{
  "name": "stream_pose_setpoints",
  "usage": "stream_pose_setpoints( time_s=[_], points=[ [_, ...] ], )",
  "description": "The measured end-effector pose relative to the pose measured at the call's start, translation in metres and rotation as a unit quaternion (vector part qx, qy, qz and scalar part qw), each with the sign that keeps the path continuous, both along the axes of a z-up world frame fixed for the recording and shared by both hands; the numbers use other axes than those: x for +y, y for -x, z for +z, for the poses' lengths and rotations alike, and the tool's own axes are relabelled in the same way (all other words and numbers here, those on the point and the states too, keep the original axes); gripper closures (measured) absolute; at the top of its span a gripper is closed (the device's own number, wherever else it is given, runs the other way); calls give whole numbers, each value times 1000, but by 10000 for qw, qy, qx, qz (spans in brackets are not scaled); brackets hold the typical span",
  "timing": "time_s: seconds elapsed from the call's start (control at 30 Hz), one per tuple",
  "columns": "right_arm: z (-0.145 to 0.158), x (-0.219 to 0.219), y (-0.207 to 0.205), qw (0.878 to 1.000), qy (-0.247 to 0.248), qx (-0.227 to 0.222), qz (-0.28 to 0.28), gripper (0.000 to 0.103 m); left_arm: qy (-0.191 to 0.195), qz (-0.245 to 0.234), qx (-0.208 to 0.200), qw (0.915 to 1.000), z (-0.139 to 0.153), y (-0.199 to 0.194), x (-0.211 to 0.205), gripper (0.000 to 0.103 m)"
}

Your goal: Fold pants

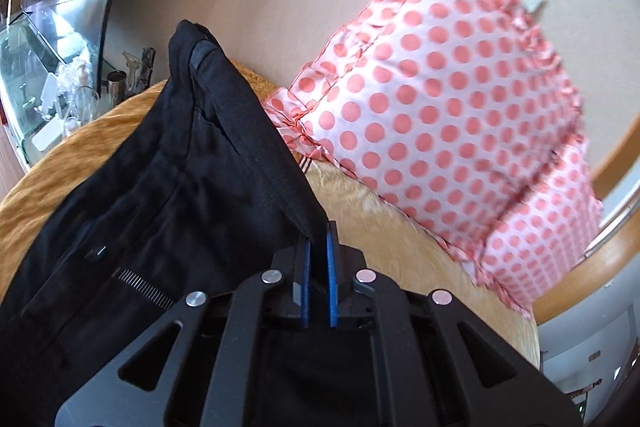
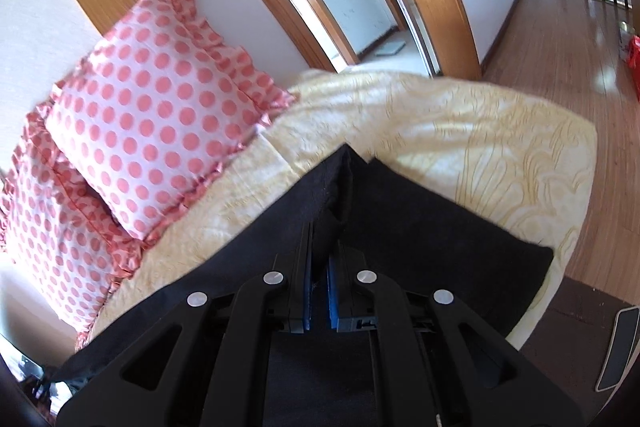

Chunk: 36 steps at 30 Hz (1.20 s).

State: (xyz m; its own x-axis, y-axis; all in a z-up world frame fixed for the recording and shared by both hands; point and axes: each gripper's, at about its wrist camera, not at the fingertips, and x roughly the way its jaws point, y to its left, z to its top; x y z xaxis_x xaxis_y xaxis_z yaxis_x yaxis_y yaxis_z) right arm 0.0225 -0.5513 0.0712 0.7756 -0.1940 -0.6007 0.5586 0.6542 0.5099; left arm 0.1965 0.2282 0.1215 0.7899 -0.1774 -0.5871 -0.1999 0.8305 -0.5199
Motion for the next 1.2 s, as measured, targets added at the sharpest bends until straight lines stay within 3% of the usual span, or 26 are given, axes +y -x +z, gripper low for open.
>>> stream_pose_setpoints(
  time_s=[0.17,0.3,0.4,0.53,0.6,0.67,0.7,0.8,1.0,1.1,1.2],
  points=[
    [9,-3,21,9997,44,-187,-144,97,-254,247,-227,9991,-9,88,3,96],
    [-1,-6,38,9996,-34,-55,-284,97,-261,671,-102,9974,-51,154,3,96],
    [-18,-13,47,9989,-242,87,-383,97,6,910,125,9958,-88,182,6,96],
    [-26,-16,51,9986,-390,66,-346,97,190,961,130,9951,-102,192,13,91],
    [-23,-15,52,9989,-366,-10,-286,97,124,987,76,9950,-98,190,12,81],
    [-20,-16,52,9989,-367,-94,-274,97,66,1084,48,9941,-94,188,12,63],
    [-17,-17,51,9988,-379,-151,-260,97,110,1136,44,9935,-93,187,14,61],
    [-8,-21,47,9985,-385,-302,-226,97,347,1167,74,9925,-93,180,18,59],
    [25,-25,56,9960,-120,-814,-339,97,309,1191,169,9923,-92,171,20,59],
    [7,-29,63,9979,-84,-366,-520,97,269,1207,223,9921,-95,169,20,59],
    [-24,-37,66,9974,-432,-31,-576,97,287,1211,306,9918,-99,166,23,57]
  ],
)
